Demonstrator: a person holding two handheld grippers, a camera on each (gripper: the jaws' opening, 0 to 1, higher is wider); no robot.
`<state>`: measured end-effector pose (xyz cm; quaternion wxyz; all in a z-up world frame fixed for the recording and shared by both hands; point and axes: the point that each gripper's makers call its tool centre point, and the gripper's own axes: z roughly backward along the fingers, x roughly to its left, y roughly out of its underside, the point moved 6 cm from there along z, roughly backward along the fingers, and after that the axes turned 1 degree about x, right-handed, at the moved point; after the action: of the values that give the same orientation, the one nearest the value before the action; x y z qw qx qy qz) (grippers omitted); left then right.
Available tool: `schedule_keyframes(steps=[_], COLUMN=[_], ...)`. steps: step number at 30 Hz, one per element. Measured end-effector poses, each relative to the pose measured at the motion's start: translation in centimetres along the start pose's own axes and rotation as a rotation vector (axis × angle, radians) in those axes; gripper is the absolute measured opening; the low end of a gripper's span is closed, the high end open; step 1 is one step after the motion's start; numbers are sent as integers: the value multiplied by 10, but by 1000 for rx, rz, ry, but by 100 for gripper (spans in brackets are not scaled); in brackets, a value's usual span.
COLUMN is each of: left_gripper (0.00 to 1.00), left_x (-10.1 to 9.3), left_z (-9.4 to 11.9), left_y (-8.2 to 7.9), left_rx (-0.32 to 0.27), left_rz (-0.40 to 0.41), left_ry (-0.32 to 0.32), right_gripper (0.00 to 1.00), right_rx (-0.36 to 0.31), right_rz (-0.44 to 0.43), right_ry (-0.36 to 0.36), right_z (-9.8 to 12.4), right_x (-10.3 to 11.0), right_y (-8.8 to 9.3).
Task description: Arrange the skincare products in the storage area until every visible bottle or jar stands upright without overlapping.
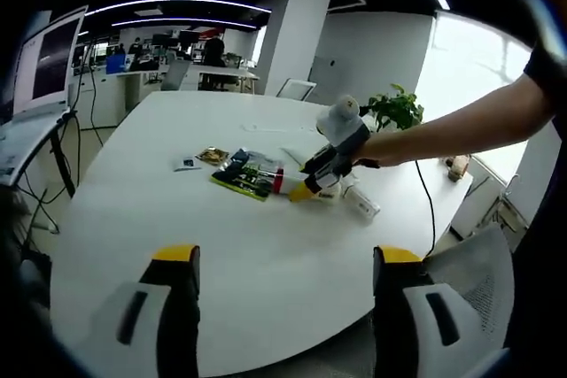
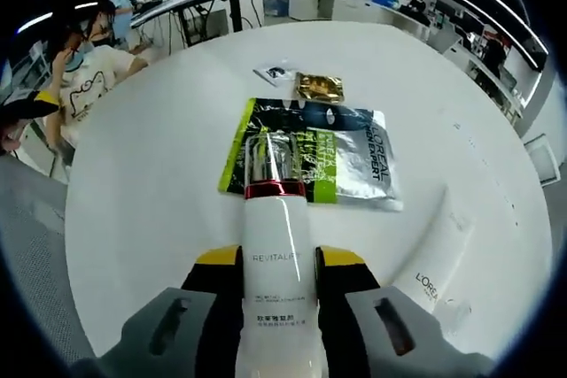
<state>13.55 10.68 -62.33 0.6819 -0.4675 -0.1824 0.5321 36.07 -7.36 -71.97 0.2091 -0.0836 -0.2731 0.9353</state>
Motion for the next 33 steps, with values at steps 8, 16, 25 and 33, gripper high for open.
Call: schedule_keyframes(steps=[8,16,25,33], left_gripper=[72,71,70,70], left_x=[1,0,0,-1], left_z=[0,0,0,0], left_y=[0,0,0,0], left_rx=[-5,0,0,1], left_rz=[3,-7,-12,-32], left_ry=[-7,-5,-5,-3], right_gripper=[32,31,30,30], right_rx=[-23,-20,-62,-153], right_rz=[4,-3,20,-70], right_ry=[5,11,80,148], right_z=[1,0,9,39], right_x=[0,0,7,3], right_y=[2,0,-1,2])
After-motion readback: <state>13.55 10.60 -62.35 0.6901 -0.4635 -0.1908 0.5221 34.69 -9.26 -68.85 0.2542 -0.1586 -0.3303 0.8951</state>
